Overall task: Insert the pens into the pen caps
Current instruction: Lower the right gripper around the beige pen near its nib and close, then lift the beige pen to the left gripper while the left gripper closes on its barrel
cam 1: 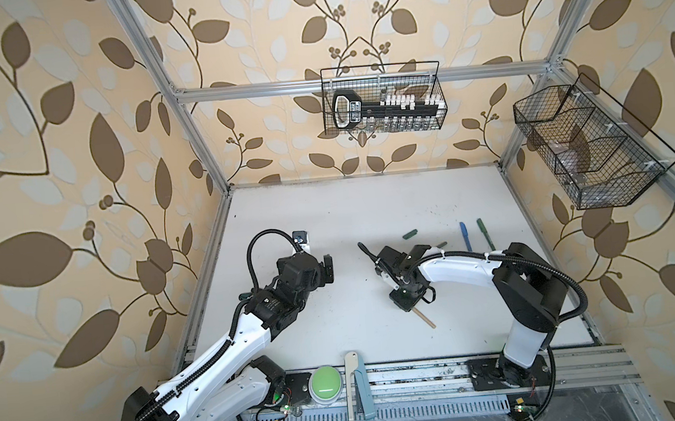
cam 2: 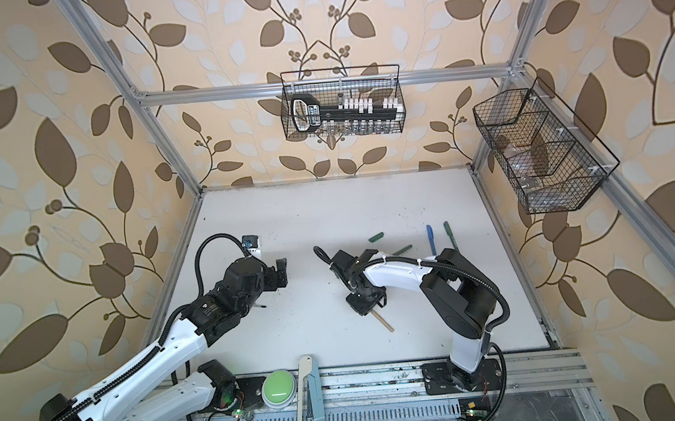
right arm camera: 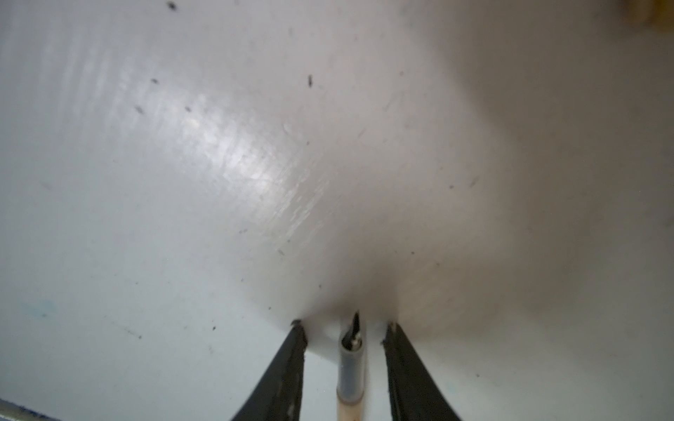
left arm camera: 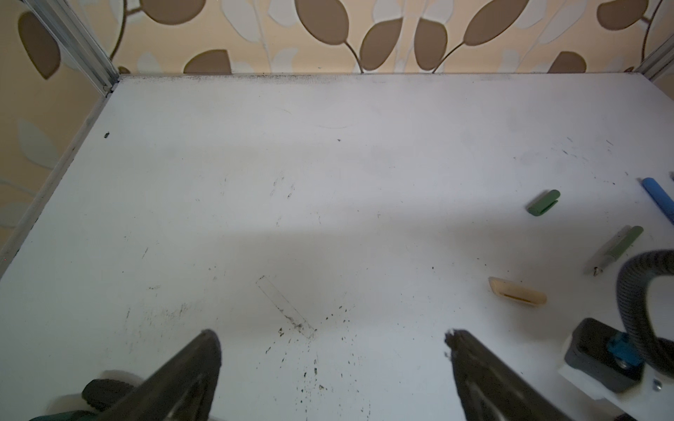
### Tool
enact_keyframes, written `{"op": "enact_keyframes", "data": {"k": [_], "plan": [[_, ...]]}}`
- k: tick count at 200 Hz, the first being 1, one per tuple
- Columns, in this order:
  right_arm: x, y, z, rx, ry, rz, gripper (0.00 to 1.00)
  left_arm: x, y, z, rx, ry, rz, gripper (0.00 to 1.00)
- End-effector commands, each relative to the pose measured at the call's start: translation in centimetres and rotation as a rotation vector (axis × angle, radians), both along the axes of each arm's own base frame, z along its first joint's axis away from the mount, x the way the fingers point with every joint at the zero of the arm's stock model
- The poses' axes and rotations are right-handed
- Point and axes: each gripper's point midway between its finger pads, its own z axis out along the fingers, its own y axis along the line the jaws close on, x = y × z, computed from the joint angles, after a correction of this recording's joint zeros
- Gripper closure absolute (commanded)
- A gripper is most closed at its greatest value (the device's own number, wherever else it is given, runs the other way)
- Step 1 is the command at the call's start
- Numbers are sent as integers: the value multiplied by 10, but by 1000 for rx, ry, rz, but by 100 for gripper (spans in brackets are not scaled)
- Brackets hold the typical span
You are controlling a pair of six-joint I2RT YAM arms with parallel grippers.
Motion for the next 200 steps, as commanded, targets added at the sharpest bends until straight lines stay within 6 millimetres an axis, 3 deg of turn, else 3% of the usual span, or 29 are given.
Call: {"op": "enact_keyframes", "data": {"k": [1,34,116,161,200], "plan": [[-7,-19,-17,-58,29,-22,65,-1,4,4,-4,-17,2,1],[-4,-23,-20,-74,33,-44,68,-2,4,0,2,-8,-3,1],[3,-27,-19,-78,18,-82,89,-6,-8,-4,-30,3,-74,1],[14,-14,-9,2,-27,-95,95,-9,-20,-6,-82,5,-133,1],[35,7,17,165,-119,-120,100,-9,-26,-2,-134,-2,-146,1]]}}
